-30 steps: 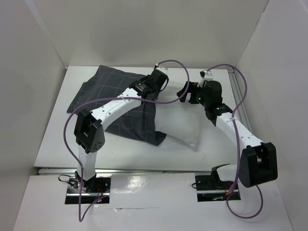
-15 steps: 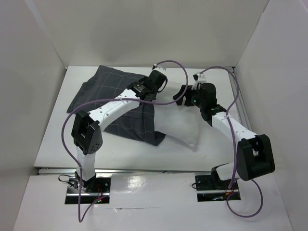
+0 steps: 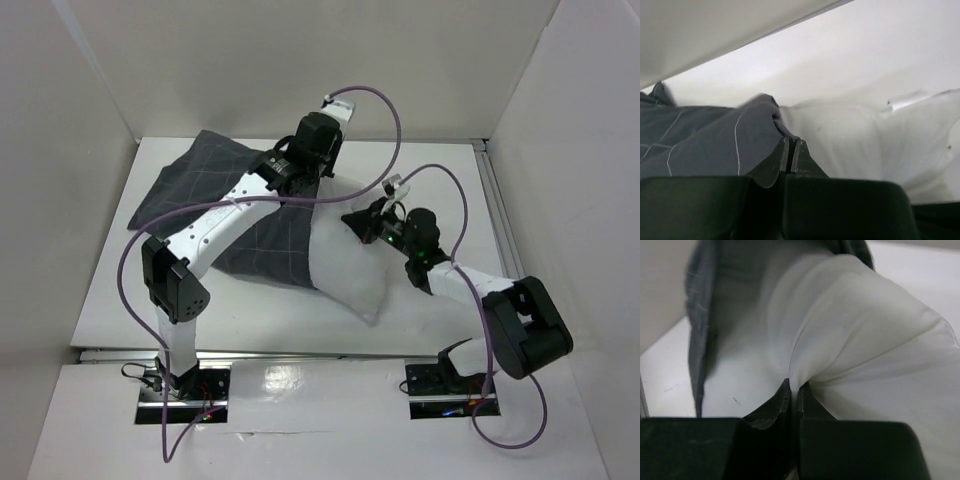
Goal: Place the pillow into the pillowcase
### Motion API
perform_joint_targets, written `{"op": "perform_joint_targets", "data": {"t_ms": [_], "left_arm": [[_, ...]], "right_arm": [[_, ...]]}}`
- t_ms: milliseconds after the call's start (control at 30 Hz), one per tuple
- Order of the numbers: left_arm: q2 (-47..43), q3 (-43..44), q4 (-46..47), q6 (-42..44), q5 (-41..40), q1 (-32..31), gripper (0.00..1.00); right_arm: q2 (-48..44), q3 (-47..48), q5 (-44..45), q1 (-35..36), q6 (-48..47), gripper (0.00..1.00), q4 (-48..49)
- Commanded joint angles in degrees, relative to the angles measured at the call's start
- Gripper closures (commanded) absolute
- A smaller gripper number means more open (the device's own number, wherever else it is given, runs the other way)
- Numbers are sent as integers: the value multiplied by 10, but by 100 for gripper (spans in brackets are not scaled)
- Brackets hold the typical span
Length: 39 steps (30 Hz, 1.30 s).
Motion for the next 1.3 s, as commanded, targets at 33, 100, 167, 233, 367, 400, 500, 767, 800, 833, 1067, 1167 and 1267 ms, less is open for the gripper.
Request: {"op": "perform_joint_targets", "data": {"t_ms": [33,100,167,233,367,400,500,767,800,833,1067,1167,1267], "left_arm": [[11,72,18,19,105,-23,100],[16,96,-14,26,158,-46,100],[10,108,-38,26,206,-65,100],[-5,100,-62,31,220,-100,100],[-56,46,-94,7,229,-151,100],[-79,31,-103,0,229,-157,100],[-100,-20,-101,-1,132,-199,100],[-170,-184,-72,-138,174,-142,100],[-191,-226,-56,-152,210,-142,100],[-199,-240,-39,-152,233,-142,100],[-187,-204,-26,-140,217,-175,100],[-172,-172,5,-140,173,-175,100],[-165,-147,0,-140,100,-164,100]], "right_arm": [[-12,-91,-33,58,28,100,352],[62,-134,23,95,28,100,537],[135,-134,41,108,42,100,646],[206,-106,65,114,61,100,682],[234,-79,181,132,35,100,695],[228,-79,202,132,35,100,695],[199,-73,266,132,51,100,695],[58,-102,250,94,129,100,695],[49,-102,238,94,129,100,695],[42,-102,228,94,129,100,695],[105,-90,181,147,131,100,695],[160,-95,168,173,121,100,695],[168,-125,132,173,120,53,695]]}}
